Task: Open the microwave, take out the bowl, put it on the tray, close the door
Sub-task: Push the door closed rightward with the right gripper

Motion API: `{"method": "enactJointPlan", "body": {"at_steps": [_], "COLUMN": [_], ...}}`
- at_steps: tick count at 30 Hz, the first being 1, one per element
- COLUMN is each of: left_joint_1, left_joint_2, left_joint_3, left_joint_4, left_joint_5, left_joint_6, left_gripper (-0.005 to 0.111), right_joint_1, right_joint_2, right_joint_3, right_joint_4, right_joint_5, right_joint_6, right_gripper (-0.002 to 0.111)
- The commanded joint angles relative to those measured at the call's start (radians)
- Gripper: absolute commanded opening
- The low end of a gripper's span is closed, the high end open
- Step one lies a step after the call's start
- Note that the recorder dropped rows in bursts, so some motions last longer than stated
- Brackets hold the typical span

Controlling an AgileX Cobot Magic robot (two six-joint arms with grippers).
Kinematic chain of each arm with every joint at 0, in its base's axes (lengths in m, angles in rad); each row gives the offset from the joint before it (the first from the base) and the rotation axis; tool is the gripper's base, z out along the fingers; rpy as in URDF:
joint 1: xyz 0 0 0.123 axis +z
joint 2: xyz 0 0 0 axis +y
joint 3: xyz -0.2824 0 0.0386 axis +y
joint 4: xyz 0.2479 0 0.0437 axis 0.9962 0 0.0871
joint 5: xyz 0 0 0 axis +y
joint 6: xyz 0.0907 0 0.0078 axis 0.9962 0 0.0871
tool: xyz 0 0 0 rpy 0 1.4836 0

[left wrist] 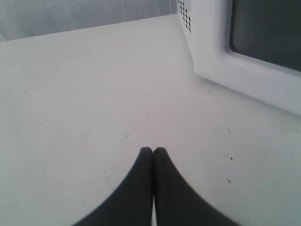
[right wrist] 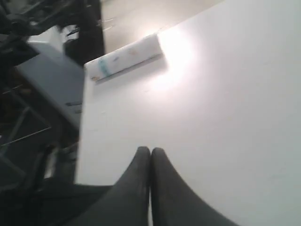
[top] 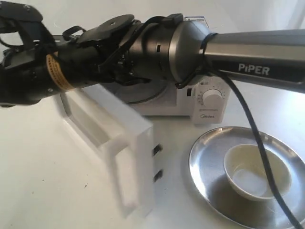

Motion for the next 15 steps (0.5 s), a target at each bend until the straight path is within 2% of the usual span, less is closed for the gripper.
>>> {"method": "enactJointPlan", "body": {"at_steps": [1, 3, 6, 11, 15], "left_joint_1": [-0.001, -0.001, -0.001, -0.001, -0.001], "left_joint_2": [-0.002, -0.002, -0.002, -0.002, -0.002], "left_joint_3": [-0.001, -0.001, -0.001, -0.001, -0.001], "left_joint_4": [-0.004, -0.004, -0.004, -0.004, -0.004], "left_joint_5": [-0.006, -0.006, -0.006, -0.006, -0.006], "left_joint_6": [-0.006, -0.006, -0.006, -0.006, -0.006], "left_gripper": [0.000, 0.000, 0.000, 0.000, 0.000], "right_joint_1": [-0.039, -0.031, 0.010, 0.106, 0.120], "right_joint_2": [-0.030, -0.053, -0.106, -0.254, -0.319], "right_joint_3": [0.007, 0.009, 0.036, 0.227, 0.402], "right_joint_4": [-0.008, -0.008, -0.008, 0.003, 0.264], "right_joint_5": [0.252, 0.329, 0.517, 0.823, 0.944], "right_joint_6": [-0.163, -0.296, -0.373, -0.482, -0.687], "right_gripper": [0.000, 0.000, 0.000, 0.000, 0.000]}}
